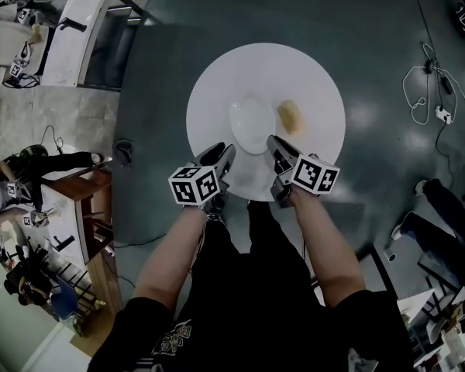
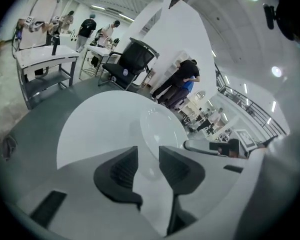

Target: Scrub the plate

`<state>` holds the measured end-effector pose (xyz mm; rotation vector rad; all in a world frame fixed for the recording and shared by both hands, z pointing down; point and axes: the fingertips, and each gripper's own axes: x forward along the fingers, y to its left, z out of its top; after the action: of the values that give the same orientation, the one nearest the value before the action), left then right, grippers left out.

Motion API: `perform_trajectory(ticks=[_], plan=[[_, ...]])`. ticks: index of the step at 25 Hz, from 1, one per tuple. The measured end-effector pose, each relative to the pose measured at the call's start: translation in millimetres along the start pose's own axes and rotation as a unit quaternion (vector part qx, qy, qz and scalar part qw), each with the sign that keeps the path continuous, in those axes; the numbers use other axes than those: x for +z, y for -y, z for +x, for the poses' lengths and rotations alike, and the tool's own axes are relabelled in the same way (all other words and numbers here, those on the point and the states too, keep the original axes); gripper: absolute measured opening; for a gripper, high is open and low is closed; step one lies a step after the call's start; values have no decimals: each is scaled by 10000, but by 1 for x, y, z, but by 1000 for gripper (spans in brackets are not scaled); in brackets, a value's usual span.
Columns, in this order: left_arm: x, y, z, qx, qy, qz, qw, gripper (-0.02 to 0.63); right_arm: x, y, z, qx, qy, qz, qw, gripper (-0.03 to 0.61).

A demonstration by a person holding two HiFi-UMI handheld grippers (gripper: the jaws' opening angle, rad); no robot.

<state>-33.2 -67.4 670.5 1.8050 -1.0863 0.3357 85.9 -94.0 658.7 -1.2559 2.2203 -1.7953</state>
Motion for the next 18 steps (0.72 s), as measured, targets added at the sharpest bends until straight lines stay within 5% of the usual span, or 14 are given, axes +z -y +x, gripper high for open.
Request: perform_trajectory(ticks=[13,18], plan=[[26,21,3,-952,286,-868,9913,120,-8,-32,-17,839,-24,134,9964,28],[32,26,-3,-1115,388,-913,9888,51,-8,-33,-19,957,72,339,9948,28]])
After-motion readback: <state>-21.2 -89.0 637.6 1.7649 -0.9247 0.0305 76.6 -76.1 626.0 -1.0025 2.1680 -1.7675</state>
